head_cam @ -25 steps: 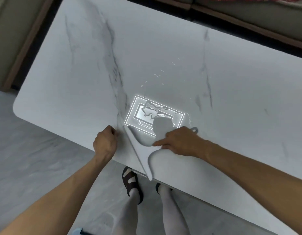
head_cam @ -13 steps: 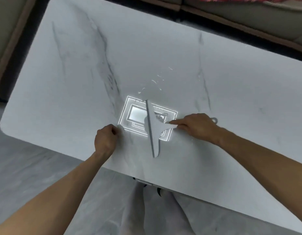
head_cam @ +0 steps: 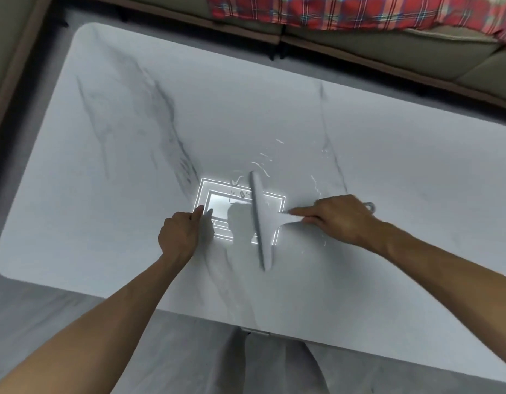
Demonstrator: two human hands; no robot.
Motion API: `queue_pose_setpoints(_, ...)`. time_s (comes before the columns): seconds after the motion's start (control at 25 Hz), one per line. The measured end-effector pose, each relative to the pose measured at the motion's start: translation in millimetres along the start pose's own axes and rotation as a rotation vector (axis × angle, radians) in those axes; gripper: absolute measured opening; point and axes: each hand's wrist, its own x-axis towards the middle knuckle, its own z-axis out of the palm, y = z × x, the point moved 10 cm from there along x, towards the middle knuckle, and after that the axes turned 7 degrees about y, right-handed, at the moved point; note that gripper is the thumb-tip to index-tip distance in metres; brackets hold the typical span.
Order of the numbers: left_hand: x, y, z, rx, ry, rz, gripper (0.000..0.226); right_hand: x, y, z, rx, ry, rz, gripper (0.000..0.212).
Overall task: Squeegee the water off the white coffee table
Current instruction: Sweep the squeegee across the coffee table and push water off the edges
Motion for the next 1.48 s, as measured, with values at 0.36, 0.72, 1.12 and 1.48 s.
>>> queue_pose_setpoints(0.36,17,-54,-17,-0.164,0.067,-0.086,0.054,84,-153,69,-0.021,-0.11,-0.508,0.035)
queue_pose_setpoints(0.72,-2,68,34,0.0,-0.007,0.146,0.044,80,66,7,0.093,0.023,0.006,0.035)
queue_pose_setpoints(1.12,30,157,109,0.422,-0.044,0.159,0.147,3,198,-71,0.092,0.205,0.274,0.035)
queue_pose_setpoints(1.48,46,159,115,0.44,-0.116,0.194,0.144,233,149,-102,0.292,0.259,0.262,0.045)
